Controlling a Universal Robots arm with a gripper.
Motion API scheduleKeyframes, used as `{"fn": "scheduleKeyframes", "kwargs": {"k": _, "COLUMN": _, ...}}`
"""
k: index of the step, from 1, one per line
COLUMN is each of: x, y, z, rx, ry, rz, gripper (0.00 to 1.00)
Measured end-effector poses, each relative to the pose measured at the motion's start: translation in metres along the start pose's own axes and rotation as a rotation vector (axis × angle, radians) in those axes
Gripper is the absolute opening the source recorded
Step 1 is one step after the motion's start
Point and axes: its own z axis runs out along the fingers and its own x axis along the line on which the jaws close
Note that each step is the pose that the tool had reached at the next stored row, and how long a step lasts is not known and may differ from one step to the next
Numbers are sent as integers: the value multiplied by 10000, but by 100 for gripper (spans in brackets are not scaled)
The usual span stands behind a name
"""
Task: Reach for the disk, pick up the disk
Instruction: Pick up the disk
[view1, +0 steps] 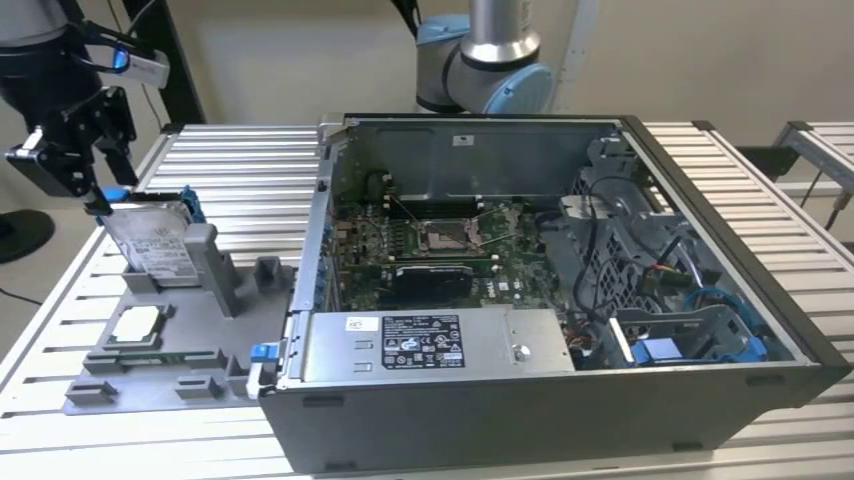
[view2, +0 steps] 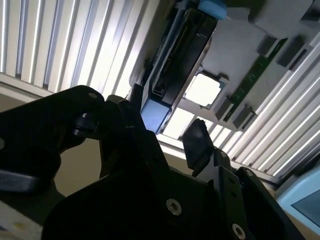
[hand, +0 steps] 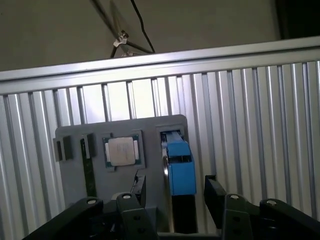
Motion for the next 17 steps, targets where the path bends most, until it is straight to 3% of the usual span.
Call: {"fn": "scheduleKeyframes", "kwargs": {"k": 17, "x": 3, "y": -6, "z": 311, "rx": -4, "ry": 9, "rz": -505, "gripper": 100}}
